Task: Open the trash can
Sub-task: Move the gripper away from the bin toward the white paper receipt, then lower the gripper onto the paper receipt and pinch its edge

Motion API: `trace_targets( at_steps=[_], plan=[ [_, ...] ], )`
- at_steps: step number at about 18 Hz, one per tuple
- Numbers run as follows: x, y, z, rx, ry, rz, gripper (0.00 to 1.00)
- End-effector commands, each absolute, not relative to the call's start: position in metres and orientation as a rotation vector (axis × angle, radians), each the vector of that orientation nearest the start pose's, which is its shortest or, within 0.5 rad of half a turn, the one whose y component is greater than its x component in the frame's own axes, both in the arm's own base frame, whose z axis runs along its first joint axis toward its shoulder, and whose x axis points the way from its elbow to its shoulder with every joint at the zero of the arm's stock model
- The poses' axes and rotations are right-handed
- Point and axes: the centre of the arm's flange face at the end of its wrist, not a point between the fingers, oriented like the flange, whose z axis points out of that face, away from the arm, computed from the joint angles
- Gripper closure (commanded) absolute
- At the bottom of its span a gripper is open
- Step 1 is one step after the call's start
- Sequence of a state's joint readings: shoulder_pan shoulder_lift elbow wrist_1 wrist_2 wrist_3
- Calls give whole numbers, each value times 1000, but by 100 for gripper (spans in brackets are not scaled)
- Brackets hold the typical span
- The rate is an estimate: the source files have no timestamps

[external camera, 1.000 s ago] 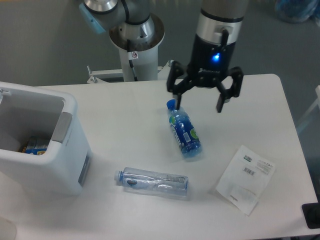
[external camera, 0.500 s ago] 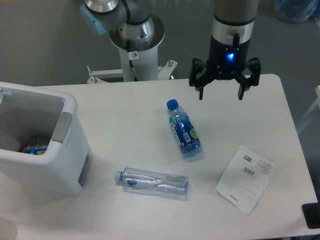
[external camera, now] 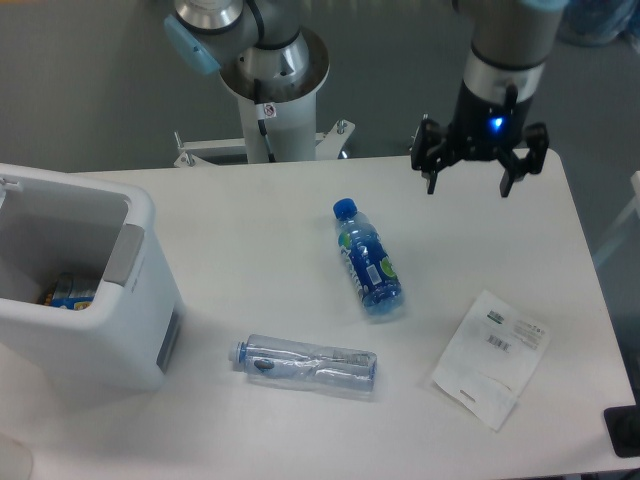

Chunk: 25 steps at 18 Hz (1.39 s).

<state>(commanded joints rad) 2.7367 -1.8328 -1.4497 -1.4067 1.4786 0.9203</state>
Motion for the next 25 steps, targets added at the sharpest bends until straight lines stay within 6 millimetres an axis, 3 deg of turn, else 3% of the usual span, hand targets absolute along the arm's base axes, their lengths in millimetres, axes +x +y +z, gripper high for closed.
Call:
trace_targets(
  at_steps=[2,6,12,17,21,25],
  plan=[
    [-509,372,404,-3072,-374,-51,0],
    [-512,388,384,-3029,-364,-75,0],
    [-524,432,339,-2945,-474,-15,0],
    [-537,438,314,-2955,-466,-27,0],
    [-572,450,297,-2958,-460,61,0],
    [-577,454,267,-3008,-471,54,0]
  ],
)
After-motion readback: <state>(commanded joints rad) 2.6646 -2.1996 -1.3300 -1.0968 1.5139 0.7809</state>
